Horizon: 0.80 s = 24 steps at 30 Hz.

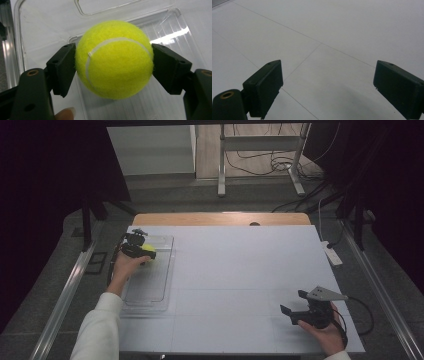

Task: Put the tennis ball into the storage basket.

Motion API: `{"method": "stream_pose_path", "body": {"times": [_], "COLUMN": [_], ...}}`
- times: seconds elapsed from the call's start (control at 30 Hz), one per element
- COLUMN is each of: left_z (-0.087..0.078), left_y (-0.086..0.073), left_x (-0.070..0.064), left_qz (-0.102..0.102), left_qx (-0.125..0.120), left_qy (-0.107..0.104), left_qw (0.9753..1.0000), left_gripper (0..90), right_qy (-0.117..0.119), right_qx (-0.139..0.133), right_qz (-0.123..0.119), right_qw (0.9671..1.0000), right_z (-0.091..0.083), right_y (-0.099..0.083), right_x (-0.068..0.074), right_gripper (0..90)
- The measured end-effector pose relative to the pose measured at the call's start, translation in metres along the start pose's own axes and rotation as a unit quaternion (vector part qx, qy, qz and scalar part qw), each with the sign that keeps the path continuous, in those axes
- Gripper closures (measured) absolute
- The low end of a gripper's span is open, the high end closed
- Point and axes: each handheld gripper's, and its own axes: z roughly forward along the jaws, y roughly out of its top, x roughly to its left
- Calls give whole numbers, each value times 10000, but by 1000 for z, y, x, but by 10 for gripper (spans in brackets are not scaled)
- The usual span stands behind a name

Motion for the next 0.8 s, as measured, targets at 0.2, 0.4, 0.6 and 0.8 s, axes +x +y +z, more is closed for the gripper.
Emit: {"method": "stream_pose_path", "body": {"times": [0.2, 0.4, 0.6, 0.8], "left_z": [-5, -14, -26, -34], "left_y": [1, 1, -1, -7], "left_x": [-2, -3, -2, -1], "left_qz": [1, 10, 41, 117], "left_qx": [-184, -525, -872, -1144], "left_qy": [-30, -83, -210, -324], "left_qw": [9998, 9986, 9960, 9928], "left_gripper": [159, 123, 119, 127], "right_qy": [4, 14, 27, 31], "right_qx": [7, 4, -6, 1], "right_qz": [-10, -5, -11, 3], "right_qw": [10000, 10000, 10000, 10000], "right_z": [0, 0, 0, 0], "right_y": [0, 0, 0, 0], "right_x": [0, 0, 0, 0], "right_gripper": [92, 93, 93, 92]}}
